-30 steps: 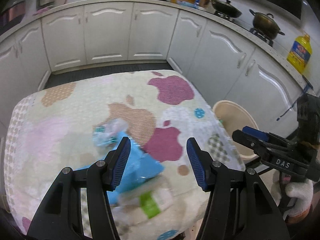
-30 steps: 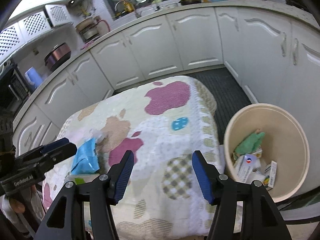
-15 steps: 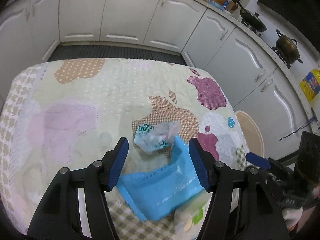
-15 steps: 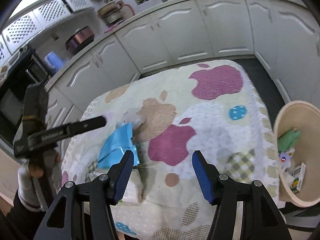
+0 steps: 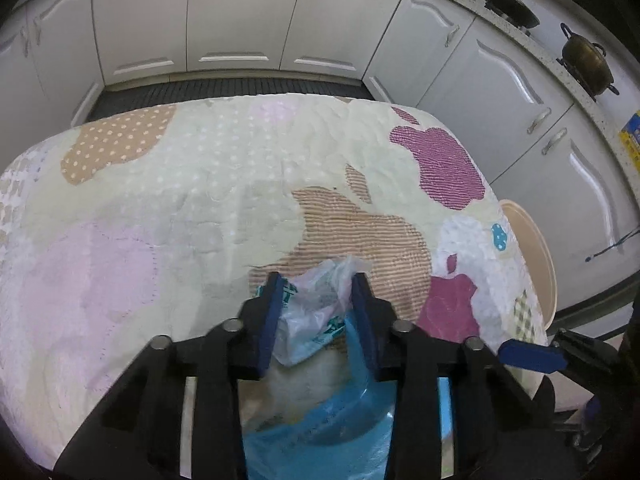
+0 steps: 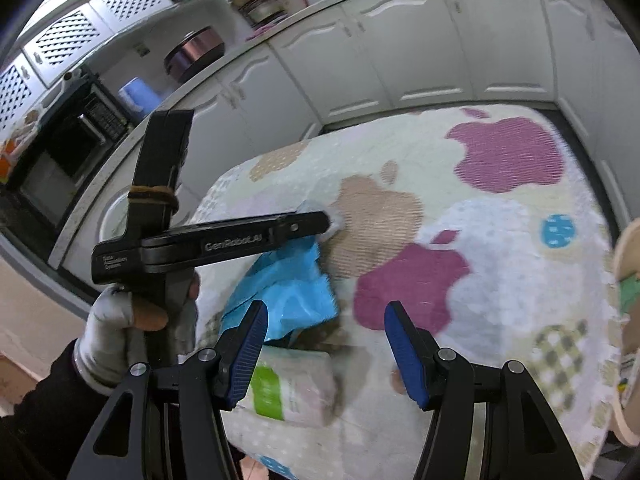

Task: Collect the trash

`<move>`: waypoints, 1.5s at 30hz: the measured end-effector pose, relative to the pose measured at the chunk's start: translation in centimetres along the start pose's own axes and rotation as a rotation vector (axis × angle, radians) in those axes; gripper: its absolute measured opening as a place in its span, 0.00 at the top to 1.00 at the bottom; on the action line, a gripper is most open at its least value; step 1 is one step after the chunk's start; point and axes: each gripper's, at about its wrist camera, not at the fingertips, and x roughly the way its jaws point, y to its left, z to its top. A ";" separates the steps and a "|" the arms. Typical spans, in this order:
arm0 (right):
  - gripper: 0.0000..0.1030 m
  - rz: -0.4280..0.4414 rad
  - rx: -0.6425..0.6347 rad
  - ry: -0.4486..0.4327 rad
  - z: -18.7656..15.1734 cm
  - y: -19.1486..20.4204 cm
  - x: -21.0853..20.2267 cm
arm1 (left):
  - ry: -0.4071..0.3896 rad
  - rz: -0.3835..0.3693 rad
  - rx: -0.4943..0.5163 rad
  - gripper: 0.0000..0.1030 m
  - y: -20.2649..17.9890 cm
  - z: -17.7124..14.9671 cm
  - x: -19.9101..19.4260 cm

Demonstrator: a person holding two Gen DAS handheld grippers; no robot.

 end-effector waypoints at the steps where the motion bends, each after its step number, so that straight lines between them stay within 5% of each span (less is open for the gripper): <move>1: 0.43 0.010 -0.004 0.009 0.1 0.0 0.4 | -0.007 0.007 0.000 0.78 0.3 0.0 -0.2; 4: 0.47 0.051 -0.003 0.051 0.4 0.2 2.3 | -0.032 0.022 -0.018 0.82 1.6 -0.1 -1.2; 8: 0.74 0.110 -0.016 0.057 1.1 1.1 4.2 | -0.056 0.045 -0.058 0.82 4.0 -0.2 -2.5; 15: 0.97 0.075 -0.092 -0.002 3.3 3.1 4.7 | -0.081 0.072 -0.124 0.82 7.6 -1.2 -4.4; 20: 0.97 -0.046 -0.094 -0.030 4.4 1.9 4.5 | -0.094 0.089 -0.147 0.82 9.2 -2.0 -5.6; 25: 0.94 -0.051 -0.047 -0.053 4.0 0.2 2.2 | -0.101 0.100 -0.159 0.82 10.6 -3.1 -6.6; 30: 0.61 -0.048 -0.019 -0.039 3.0 -1.1 -0.2 | -0.109 0.108 -0.164 0.82 11.4 -3.9 -7.7; 37: 0.61 0.036 0.021 -0.008 1.0 -0.9 -0.8 | -0.129 0.104 -0.163 0.82 11.8 -5.4 -9.7; 45: 0.63 0.088 0.021 0.121 2.1 2.4 6.4 | -0.158 0.114 -0.191 0.82 13.2 -6.6 -12.3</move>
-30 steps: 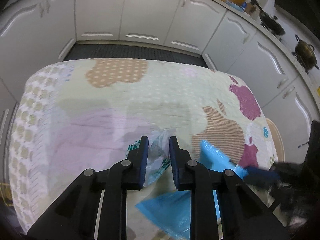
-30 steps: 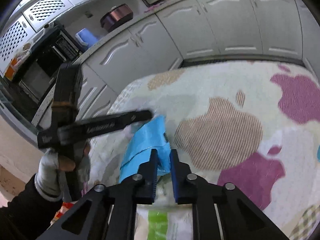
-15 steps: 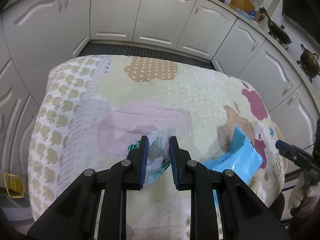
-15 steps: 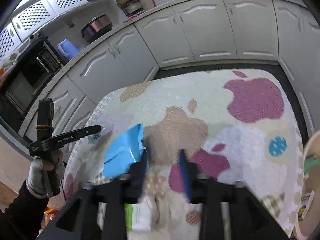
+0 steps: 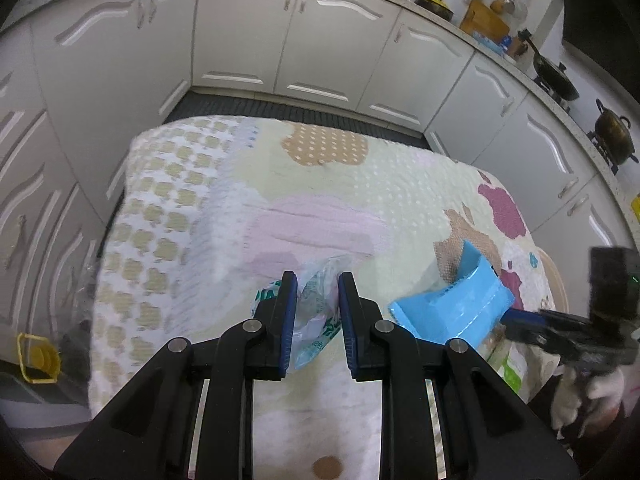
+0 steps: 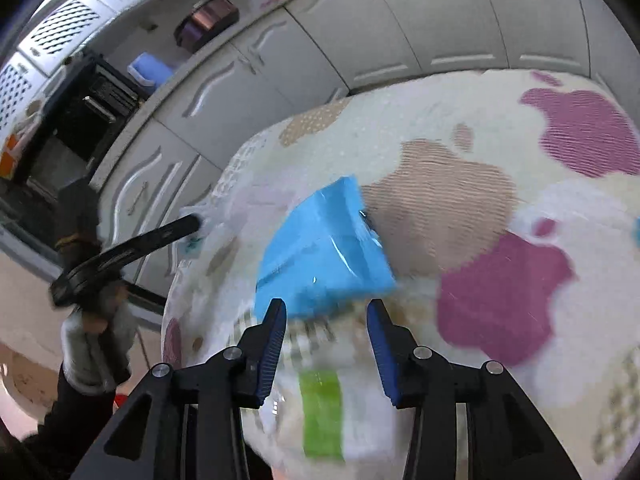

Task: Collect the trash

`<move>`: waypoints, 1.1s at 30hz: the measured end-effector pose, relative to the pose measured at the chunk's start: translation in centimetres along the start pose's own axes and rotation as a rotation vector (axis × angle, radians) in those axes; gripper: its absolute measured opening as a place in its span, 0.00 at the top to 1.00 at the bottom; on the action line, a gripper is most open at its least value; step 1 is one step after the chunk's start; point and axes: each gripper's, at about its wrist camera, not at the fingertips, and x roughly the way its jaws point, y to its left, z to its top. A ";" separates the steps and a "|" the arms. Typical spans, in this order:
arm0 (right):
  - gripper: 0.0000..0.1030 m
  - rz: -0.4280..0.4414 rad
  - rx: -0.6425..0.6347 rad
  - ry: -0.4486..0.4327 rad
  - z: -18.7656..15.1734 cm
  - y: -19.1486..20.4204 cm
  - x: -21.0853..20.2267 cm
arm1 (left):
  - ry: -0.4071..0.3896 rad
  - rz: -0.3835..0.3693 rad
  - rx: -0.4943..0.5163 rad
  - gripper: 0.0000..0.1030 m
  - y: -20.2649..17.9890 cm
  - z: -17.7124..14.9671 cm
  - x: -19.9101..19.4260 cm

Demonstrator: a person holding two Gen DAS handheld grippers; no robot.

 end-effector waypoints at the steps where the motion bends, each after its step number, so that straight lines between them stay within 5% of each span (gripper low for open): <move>1: 0.68 -0.006 -0.009 -0.007 0.7 0.4 0.6 | -0.005 0.004 -0.006 0.82 0.3 0.0 -0.3; 4: 0.81 -0.099 -0.113 -0.046 2.6 2.2 1.9 | -0.019 0.022 -0.023 0.82 1.6 0.1 -1.4; 7: 0.83 -0.164 -0.152 -0.069 3.9 2.8 2.6 | -0.018 0.025 -0.037 0.82 2.5 0.0 -1.8; 10: 0.82 -0.150 -0.137 -0.108 4.8 2.3 1.9 | -0.008 0.015 -0.053 0.82 3.1 -0.3 -1.7; 14: 0.51 -0.096 -0.015 -0.117 4.5 0.3 -0.1 | 0.006 -0.003 -0.053 0.82 3.2 -0.6 -1.1; 22: 0.50 0.016 0.075 -0.036 3.6 1.4 2.3 | 0.051 -0.044 -0.041 0.82 2.7 -1.2 0.6; 28: 0.50 0.194 0.123 -0.062 5.8 4.1 3.2 | 0.065 -0.059 -0.035 0.82 2.6 -2.0 1.0; 33: 0.49 0.127 0.033 -0.089 6.1 6.3 1.9 | 0.074 -0.072 -0.047 0.82 2.8 -2.5 1.3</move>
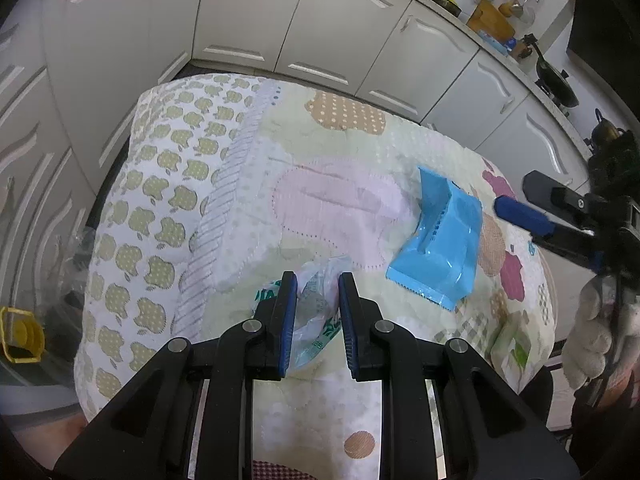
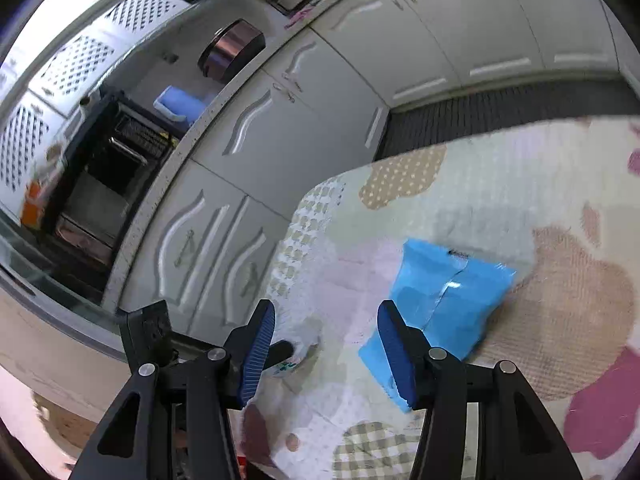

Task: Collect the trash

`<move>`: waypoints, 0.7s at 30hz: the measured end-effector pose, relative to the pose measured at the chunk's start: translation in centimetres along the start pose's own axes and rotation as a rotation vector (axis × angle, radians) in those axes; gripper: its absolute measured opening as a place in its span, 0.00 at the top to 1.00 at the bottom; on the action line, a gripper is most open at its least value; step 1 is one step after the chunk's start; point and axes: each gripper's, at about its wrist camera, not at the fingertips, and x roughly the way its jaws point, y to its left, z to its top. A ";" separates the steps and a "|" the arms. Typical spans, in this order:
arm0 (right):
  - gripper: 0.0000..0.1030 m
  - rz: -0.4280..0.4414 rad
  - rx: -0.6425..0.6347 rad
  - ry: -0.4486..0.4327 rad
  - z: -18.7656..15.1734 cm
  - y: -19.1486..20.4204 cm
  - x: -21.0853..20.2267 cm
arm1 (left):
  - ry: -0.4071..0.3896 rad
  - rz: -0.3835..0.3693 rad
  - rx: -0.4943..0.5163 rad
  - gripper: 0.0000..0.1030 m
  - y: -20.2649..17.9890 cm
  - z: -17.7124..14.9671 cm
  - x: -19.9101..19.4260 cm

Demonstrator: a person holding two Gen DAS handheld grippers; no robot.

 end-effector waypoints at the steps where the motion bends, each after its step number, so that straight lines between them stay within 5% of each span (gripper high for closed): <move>1: 0.43 -0.037 -0.010 -0.005 0.0 0.0 -0.2 | 0.001 -0.001 0.002 0.82 0.0 0.0 0.0; 5: 0.30 -0.209 -0.029 -0.010 -1.2 -1.0 -0.7 | 0.007 -0.008 0.001 0.82 0.0 0.3 0.4; 15: 0.29 -0.274 -0.019 0.087 -1.6 -1.7 4.3 | 0.023 0.022 0.026 0.65 -0.6 -0.4 2.1; 17: 0.38 -0.310 -0.050 0.113 -1.8 -1.5 5.7 | 0.016 0.027 0.038 0.65 -0.7 -0.4 2.3; 19: 0.60 -0.298 -0.091 0.101 -2.0 -1.1 5.7 | 0.015 0.029 0.049 0.66 -0.8 -0.3 2.4; 21: 0.67 -0.280 -0.107 0.101 -2.0 -0.8 5.4 | 0.015 0.023 0.054 0.72 -0.8 -0.4 2.4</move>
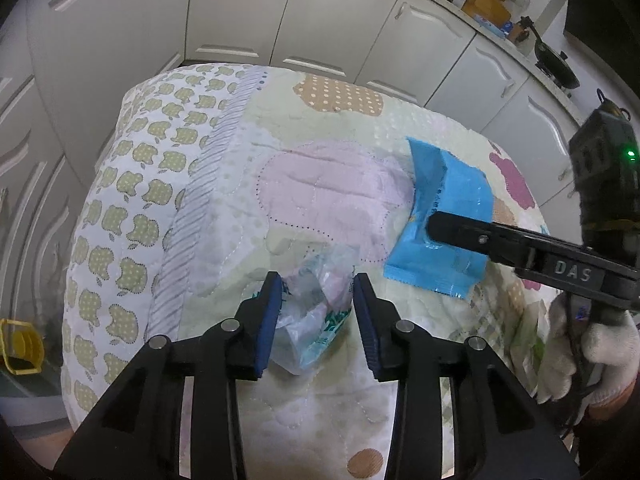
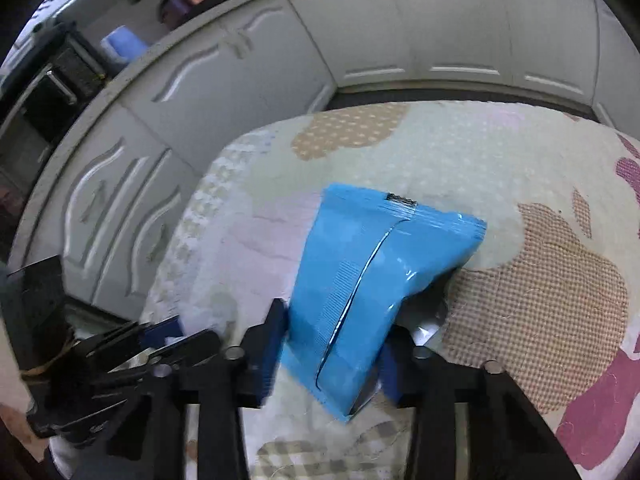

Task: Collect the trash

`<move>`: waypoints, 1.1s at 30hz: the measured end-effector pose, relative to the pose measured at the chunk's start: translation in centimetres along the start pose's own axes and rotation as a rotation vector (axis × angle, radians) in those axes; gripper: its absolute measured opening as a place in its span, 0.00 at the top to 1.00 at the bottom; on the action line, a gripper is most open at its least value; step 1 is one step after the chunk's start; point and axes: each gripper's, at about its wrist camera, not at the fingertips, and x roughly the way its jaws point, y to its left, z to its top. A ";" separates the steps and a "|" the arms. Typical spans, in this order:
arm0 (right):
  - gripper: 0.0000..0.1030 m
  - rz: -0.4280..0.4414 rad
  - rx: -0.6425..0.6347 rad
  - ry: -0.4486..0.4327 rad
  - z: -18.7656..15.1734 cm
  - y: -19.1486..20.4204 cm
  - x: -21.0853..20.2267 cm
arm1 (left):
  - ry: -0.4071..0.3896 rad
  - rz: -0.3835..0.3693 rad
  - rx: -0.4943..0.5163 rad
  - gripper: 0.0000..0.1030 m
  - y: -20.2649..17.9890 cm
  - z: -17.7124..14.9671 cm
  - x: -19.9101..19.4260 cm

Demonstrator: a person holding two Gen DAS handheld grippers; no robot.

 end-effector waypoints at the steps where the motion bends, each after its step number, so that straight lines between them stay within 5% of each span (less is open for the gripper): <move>1: 0.72 -0.003 -0.023 -0.013 -0.1 0.2 -0.6 | 0.000 -0.003 0.000 0.75 0.1 0.0 -0.1; 3: 0.88 0.001 -0.053 -0.036 -0.4 0.2 -2.0 | -0.004 -0.016 -0.011 0.79 0.2 0.0 -0.4; 9: 0.94 0.018 -0.074 -0.097 -1.7 -0.4 -6.1 | -0.031 -0.032 -0.013 0.81 -0.7 0.1 -2.0; 28: 0.97 -0.013 -0.011 -0.289 -6.6 -7.6 -18.4 | -0.071 -0.091 0.098 0.82 -8.6 0.9 -4.2; 33: 0.96 -0.025 -0.014 -0.246 -6.9 -8.8 -18.2 | -0.060 -0.094 0.106 0.82 -9.6 0.6 -3.7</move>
